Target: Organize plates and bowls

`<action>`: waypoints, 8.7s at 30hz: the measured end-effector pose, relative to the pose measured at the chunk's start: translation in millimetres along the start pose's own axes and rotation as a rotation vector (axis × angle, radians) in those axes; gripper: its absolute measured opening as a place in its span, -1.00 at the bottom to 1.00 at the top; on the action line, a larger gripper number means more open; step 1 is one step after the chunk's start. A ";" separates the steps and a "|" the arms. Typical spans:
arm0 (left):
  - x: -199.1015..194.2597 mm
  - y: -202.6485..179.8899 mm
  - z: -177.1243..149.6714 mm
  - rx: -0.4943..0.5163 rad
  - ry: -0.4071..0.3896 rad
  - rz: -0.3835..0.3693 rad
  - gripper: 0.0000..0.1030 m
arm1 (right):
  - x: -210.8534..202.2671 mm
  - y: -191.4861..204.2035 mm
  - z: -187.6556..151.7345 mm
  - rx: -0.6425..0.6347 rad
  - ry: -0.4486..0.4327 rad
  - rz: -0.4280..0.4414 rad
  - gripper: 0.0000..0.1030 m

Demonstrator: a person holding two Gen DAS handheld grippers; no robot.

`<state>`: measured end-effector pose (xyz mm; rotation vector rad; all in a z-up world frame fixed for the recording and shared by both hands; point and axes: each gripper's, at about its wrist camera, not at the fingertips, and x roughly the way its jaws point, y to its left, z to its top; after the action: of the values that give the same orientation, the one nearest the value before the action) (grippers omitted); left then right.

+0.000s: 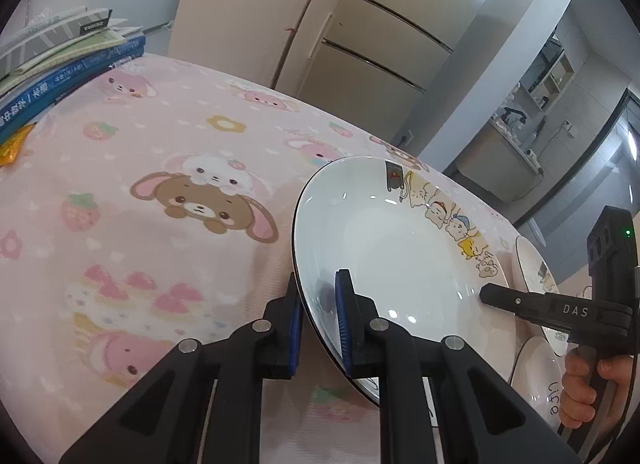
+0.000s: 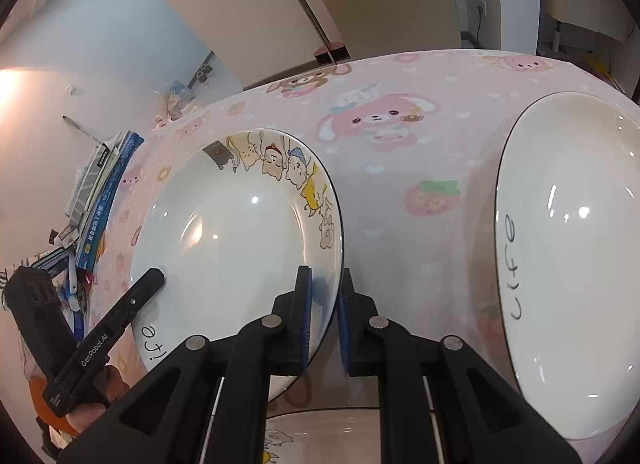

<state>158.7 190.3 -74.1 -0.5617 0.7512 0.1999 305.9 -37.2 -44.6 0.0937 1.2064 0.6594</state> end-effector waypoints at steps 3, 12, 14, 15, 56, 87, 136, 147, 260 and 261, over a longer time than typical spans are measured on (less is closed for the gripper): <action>-9.0 4.3 3.6 -0.012 -0.026 -0.007 -0.68 | -2.0 4.5 -0.8 -0.003 -0.007 0.017 -0.78; -30.9 -12.0 2.7 0.051 -0.101 0.026 -0.68 | -27.9 19.2 -3.3 -0.047 -0.084 -0.029 -0.76; -37.9 -17.3 3.5 0.065 -0.118 0.019 -0.68 | -41.2 18.6 -8.3 -0.054 -0.106 -0.025 -0.76; -43.5 -23.4 3.0 0.086 -0.129 0.020 -0.68 | -48.1 17.7 -12.1 -0.058 -0.115 -0.025 -0.76; -166.4 -181.6 -66.4 0.320 -0.081 -0.176 -0.64 | -240.4 -37.6 -137.3 0.035 -0.342 -0.116 -0.76; -74.0 -133.5 -108.2 0.361 0.045 -0.114 -0.61 | -144.8 -55.8 -161.7 -0.021 -0.247 -0.212 -0.71; -79.3 -146.5 -141.9 0.600 -0.037 0.043 -0.45 | -143.5 -29.9 -207.5 -0.120 -0.316 -0.409 -0.62; -73.5 -152.8 -145.5 0.593 -0.029 0.111 -0.45 | -141.2 -34.3 -208.4 -0.093 -0.333 -0.416 -0.61; -69.9 -129.4 -157.0 0.367 0.145 -0.096 1.00 | -180.7 -13.5 -252.9 -0.078 -0.446 -0.440 0.34; -69.8 -130.3 -157.4 0.367 0.143 -0.090 1.00 | -181.3 -14.8 -251.9 -0.075 -0.448 -0.437 0.34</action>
<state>63.4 -3.2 -65.6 -0.2605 0.8751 -0.0632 53.7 -211.6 5.6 -0.0825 0.7335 0.2757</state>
